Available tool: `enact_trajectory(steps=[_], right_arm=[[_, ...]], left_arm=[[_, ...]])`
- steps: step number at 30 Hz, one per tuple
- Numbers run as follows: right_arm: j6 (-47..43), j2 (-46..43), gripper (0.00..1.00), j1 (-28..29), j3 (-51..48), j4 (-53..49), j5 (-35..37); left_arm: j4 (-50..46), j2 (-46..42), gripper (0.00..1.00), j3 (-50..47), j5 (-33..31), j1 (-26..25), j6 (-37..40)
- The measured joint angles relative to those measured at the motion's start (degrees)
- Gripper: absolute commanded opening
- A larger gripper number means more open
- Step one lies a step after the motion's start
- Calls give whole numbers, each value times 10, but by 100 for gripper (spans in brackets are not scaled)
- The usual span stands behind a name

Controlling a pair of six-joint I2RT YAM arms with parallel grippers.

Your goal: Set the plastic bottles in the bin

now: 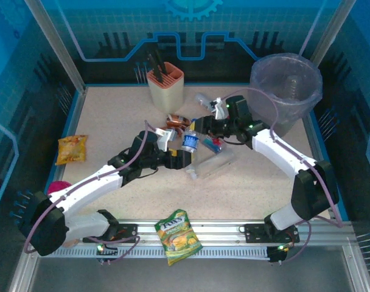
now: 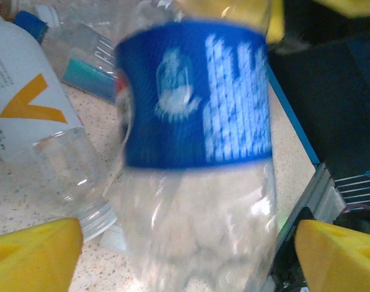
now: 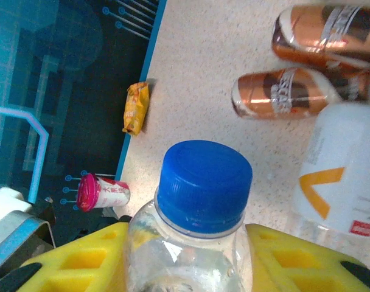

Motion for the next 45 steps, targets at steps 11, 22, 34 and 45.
enact_trajectory(steps=[11, 22, 34, 45], right_arm=[[-133, -19, 34, -200, 266, -151, 30], [-213, 12, 33, -341, 418, -186, 163], [-301, 165, 33, -328, 480, -253, 275], [-307, 260, 36, -298, 519, -310, 271]], left_arm=[[-64, -83, 95, 0, -45, 1, -1], [-104, -53, 92, 6, -61, 3, -16], [-125, 6, 91, 9, -69, 2, -46], [-120, 125, 92, 48, -76, -41, -59]])
